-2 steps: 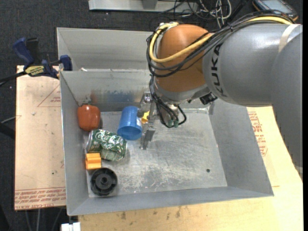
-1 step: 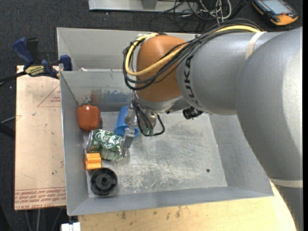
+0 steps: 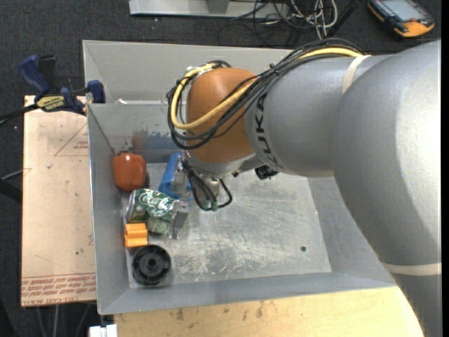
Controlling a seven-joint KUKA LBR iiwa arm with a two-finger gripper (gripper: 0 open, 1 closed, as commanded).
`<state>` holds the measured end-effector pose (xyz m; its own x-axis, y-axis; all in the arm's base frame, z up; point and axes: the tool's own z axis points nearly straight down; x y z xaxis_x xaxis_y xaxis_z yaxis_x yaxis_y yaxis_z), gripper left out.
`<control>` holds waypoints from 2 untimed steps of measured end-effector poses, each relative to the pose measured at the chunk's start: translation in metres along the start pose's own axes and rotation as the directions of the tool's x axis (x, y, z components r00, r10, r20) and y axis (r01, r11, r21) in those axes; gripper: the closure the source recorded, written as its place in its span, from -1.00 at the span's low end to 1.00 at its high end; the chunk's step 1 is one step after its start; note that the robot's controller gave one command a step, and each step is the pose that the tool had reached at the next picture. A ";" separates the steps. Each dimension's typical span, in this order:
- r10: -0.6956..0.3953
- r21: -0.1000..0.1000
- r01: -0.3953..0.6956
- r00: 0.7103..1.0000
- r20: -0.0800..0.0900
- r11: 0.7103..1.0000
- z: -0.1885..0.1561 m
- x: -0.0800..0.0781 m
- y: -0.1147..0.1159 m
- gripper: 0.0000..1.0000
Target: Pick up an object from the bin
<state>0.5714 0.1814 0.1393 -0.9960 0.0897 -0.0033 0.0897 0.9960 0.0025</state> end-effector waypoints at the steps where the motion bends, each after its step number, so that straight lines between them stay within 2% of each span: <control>1: 0.144 -0.035 -0.143 0.989 0.030 0.989 0.011 -0.006 0.020 -1.00; 2: 0.053 -0.012 -0.053 0.998 0.016 0.999 0.054 -0.020 0.023 1.00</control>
Offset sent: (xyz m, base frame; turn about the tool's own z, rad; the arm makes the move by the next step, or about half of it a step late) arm 0.0131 0.0168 -0.0693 0.0500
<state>0.5933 0.2024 0.0854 -0.9896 0.1423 -0.0190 0.1420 0.9898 0.0144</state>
